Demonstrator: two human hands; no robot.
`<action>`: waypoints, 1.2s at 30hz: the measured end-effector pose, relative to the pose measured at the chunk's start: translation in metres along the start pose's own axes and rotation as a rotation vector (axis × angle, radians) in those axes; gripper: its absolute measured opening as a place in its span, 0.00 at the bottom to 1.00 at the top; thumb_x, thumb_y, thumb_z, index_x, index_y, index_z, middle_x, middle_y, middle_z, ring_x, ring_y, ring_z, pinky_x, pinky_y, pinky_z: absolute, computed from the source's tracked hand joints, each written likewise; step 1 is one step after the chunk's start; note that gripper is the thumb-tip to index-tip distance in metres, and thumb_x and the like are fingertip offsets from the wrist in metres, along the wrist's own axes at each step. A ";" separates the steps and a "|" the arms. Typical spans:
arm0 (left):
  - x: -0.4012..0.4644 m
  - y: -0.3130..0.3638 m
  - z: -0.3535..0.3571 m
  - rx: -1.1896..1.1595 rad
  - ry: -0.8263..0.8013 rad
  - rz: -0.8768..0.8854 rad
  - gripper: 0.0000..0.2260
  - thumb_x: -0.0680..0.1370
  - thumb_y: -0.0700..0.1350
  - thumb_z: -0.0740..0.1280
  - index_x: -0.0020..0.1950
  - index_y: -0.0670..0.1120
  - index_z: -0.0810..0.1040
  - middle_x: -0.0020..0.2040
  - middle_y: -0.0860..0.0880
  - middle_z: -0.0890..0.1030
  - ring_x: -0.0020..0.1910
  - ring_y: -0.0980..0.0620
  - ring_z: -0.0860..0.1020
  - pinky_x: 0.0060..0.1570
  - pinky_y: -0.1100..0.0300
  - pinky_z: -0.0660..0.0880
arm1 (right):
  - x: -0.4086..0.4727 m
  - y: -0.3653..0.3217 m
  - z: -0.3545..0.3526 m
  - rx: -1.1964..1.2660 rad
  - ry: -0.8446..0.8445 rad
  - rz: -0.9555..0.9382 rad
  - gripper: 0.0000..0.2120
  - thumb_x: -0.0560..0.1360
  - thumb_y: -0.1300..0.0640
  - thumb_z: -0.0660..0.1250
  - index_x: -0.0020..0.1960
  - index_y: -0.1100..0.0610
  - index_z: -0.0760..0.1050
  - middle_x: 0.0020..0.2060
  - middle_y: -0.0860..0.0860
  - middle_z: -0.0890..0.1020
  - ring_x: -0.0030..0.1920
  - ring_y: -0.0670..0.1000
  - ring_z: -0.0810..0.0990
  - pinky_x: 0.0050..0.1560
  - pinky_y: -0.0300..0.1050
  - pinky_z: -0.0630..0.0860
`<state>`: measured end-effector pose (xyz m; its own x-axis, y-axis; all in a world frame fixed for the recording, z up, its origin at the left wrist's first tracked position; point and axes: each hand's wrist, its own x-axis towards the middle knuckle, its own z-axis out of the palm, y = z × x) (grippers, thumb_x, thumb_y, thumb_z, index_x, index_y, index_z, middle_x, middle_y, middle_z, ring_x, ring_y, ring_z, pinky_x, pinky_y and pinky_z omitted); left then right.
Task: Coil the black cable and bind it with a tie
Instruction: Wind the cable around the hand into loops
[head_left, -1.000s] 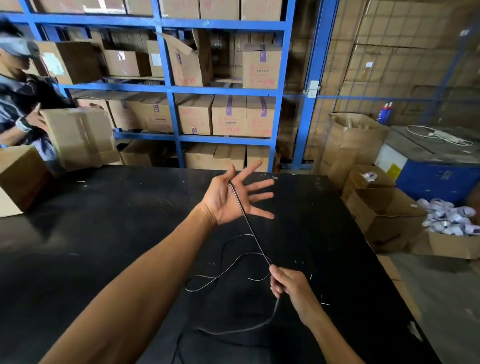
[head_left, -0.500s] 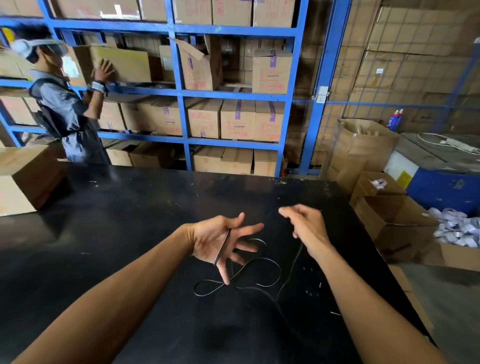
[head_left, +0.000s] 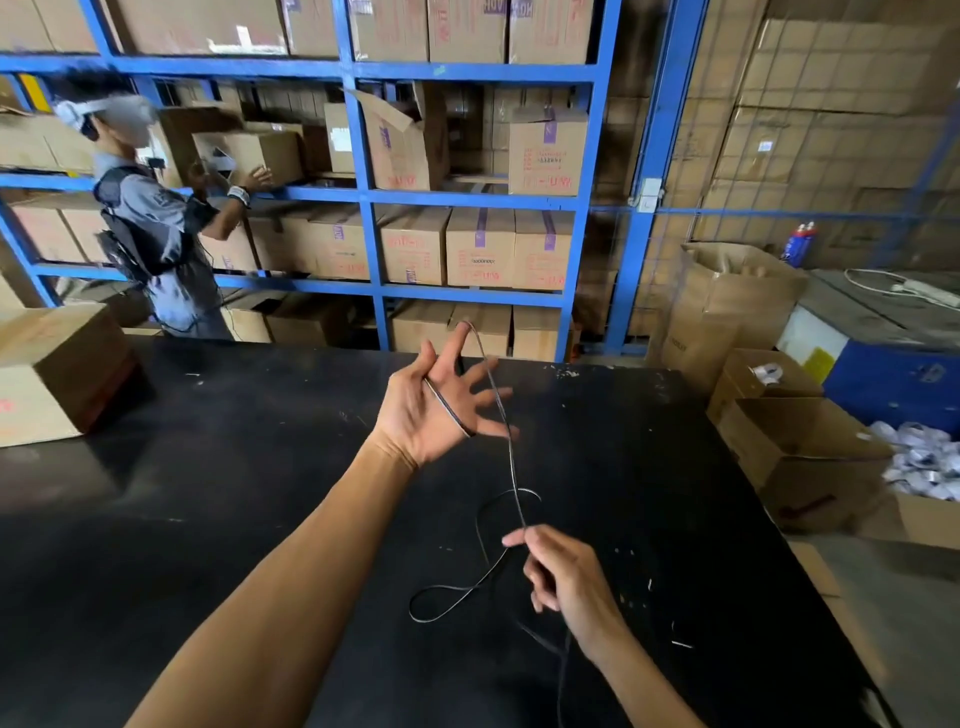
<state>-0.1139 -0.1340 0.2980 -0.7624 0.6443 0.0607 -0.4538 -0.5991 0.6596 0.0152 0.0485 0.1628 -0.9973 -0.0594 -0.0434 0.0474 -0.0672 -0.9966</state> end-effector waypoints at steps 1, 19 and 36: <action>0.001 -0.001 0.002 -0.013 -0.056 0.013 0.22 0.83 0.63 0.49 0.77 0.63 0.64 0.82 0.39 0.46 0.77 0.28 0.42 0.61 0.15 0.48 | -0.002 0.008 0.000 -0.034 -0.022 0.032 0.14 0.83 0.55 0.62 0.50 0.57 0.86 0.28 0.53 0.69 0.23 0.48 0.62 0.29 0.45 0.67; -0.046 -0.056 -0.010 0.505 -0.119 -0.736 0.25 0.80 0.67 0.49 0.76 0.66 0.63 0.83 0.46 0.48 0.79 0.32 0.44 0.68 0.22 0.51 | 0.061 -0.134 -0.042 -0.646 0.144 0.051 0.13 0.75 0.45 0.74 0.41 0.55 0.85 0.36 0.48 0.81 0.36 0.46 0.77 0.35 0.40 0.74; -0.024 -0.007 -0.002 0.011 -0.178 -0.072 0.22 0.83 0.63 0.48 0.77 0.64 0.62 0.81 0.39 0.52 0.77 0.25 0.49 0.63 0.17 0.46 | -0.006 -0.008 -0.002 -0.169 -0.082 0.146 0.17 0.83 0.47 0.62 0.50 0.55 0.86 0.28 0.48 0.68 0.25 0.45 0.65 0.32 0.41 0.71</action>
<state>-0.0933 -0.1456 0.2905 -0.6344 0.7595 0.1441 -0.4982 -0.5442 0.6750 0.0212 0.0510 0.1712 -0.9724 -0.1376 -0.1886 0.1735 0.1149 -0.9781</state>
